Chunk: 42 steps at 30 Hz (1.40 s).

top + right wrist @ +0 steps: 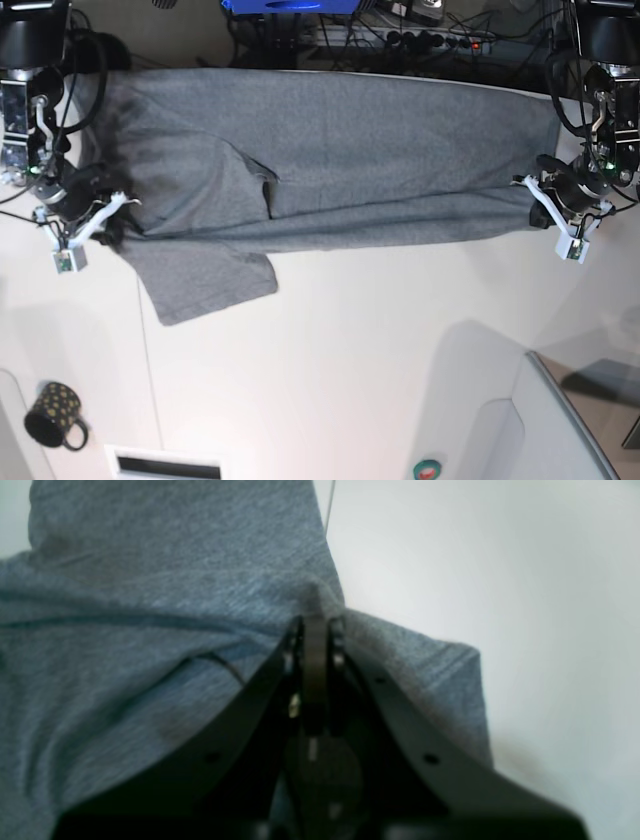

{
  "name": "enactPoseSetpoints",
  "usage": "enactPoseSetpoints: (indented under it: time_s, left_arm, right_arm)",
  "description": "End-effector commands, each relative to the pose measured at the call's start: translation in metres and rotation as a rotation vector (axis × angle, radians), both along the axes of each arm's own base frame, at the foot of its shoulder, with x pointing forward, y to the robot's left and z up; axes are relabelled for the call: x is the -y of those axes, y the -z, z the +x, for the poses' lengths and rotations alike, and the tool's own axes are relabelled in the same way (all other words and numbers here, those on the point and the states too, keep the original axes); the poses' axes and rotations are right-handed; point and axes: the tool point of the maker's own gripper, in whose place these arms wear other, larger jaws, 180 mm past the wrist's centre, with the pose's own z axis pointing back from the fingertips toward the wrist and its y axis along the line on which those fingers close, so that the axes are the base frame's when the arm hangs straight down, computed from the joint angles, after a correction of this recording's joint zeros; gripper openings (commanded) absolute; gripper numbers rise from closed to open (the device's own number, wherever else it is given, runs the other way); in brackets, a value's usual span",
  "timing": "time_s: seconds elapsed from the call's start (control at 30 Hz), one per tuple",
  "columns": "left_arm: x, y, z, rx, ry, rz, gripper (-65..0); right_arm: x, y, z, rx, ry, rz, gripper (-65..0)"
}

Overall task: Layout the t-shirt on the table in an organized manner, then fold the t-shirt properly
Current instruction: 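Lift the shirt hem with both grippers and fold it over the body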

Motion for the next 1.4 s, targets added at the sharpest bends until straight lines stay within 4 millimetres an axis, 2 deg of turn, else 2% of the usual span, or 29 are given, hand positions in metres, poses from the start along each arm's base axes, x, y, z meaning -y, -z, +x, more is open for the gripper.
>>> enactPoseSetpoints:
  time_s: [0.0,0.13,0.4,0.6,0.7,0.9,1.0,1.07,1.17,1.23,1.3,1.37]
  left_arm:
    - [-0.01,-0.016,0.011,0.05,0.0,0.02,-65.0]
    - [-0.011,-0.017,0.012,0.051,0.001,0.023,-65.0]
    - [-0.011,-0.019,0.012,0.054,0.002,0.025,-65.0]
    - [-0.013,-0.024,0.02,0.071,0.001,0.028,-65.0]
    - [-0.014,-0.024,0.02,0.068,0.007,0.048,-65.0]
    - [-0.013,-0.015,0.013,0.032,0.036,0.1,-65.0]
    - [-0.013,-0.013,0.01,0.023,0.04,0.104,-65.0]
    - [-0.013,-0.009,0.005,0.009,0.041,0.104,-65.0]
    - [-0.012,-0.007,0.001,0.005,0.045,0.104,-65.0]
    - [-0.012,-0.006,0.0,0.002,0.044,0.104,-65.0]
    - [-0.013,-0.006,0.0,0.001,0.044,0.104,-65.0]
    - [-0.013,-0.006,0.0,-0.001,0.043,0.104,-65.0]
  right_arm:
    - [0.0,-0.014,0.01,0.051,-0.001,0.008,-65.0]
    - [-0.008,-0.017,-0.001,0.056,-0.017,0.01,-65.0]
    - [-0.012,-0.018,-0.021,0.05,-0.027,0.001,-65.0]
    - [0.02,-0.018,-0.023,0.038,0.08,0.0,-65.0]
    - [0.027,-0.016,-0.027,0.011,0.093,-0.008,-65.0]
    - [0.022,-0.005,-0.038,-0.058,0.082,-0.005,-65.0]
    - [0.011,0.002,-0.045,-0.111,0.081,0.015,-64.5]
    - [0.007,0.005,-0.05,-0.149,0.073,0.016,-59.7]
    - [0.003,-0.006,-0.046,-0.145,0.052,0.002,-44.3]
    - [-0.004,-0.023,-0.047,-0.103,0.032,-0.007,-30.0]
    - [-0.016,-0.048,-0.039,-0.026,0.022,-0.002,-20.3]
    - [-0.019,-0.073,-0.026,0.049,0.029,-0.005,-18.3]
